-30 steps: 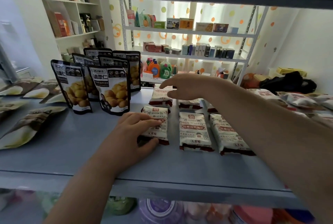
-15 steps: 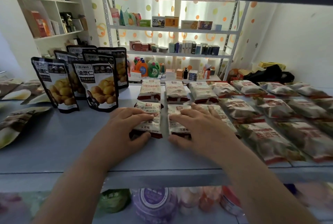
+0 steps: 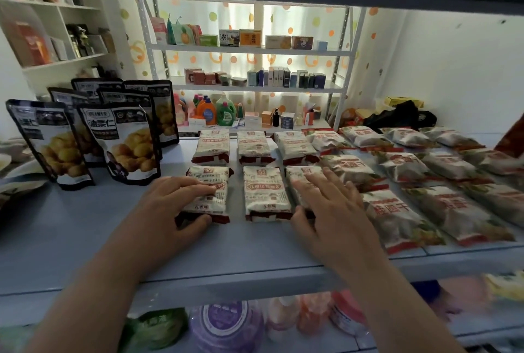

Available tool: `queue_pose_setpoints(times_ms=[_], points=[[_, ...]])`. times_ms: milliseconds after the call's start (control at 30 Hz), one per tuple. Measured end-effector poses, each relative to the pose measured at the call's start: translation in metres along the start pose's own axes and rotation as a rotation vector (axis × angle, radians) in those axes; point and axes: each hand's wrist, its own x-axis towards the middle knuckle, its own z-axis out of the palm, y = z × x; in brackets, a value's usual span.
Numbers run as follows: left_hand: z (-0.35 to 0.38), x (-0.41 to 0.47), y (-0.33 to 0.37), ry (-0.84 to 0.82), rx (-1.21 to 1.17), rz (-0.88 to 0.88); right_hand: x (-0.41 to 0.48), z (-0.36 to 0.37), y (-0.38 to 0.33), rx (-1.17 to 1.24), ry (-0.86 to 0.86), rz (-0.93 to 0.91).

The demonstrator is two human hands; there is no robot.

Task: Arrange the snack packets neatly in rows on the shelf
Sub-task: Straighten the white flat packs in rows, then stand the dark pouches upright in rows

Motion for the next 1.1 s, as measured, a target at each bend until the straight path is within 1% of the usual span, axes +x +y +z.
queue_pose_setpoints(times_ms=[133,267,400,500,600,700,767,833,1000,1100], points=[[-0.001,0.0,0.003,0.0,0.005,-0.011,0.001,0.001,0.001,0.009,0.053,-0.046],[0.0,-0.001,0.004,0.003,0.022,-0.004,0.0,0.003,0.003,-0.001,0.057,-0.016],[-0.001,0.0,0.008,0.002,0.06,0.012,0.001,0.004,0.005,0.001,0.022,0.014],[0.0,-0.001,0.011,0.002,0.087,-0.011,0.0,0.004,0.005,0.019,0.005,0.017],[0.0,0.0,0.011,-0.02,0.142,-0.023,0.0,0.001,0.006,0.055,-0.008,-0.025],[-0.001,0.0,0.011,-0.03,0.156,-0.039,-0.003,-0.002,0.005,0.049,-0.049,-0.148],[0.0,0.0,0.012,-0.023,0.149,-0.028,-0.003,-0.003,0.006,0.029,-0.071,-0.195],[0.001,0.001,0.012,-0.016,0.145,-0.01,-0.002,-0.003,0.006,0.044,-0.077,-0.2],[0.0,0.001,0.017,-0.003,0.15,0.001,-0.004,0.0,0.006,0.092,-0.015,-0.211],[-0.001,0.001,0.019,-0.002,0.156,0.002,-0.003,0.0,0.005,0.111,-0.016,-0.218]])
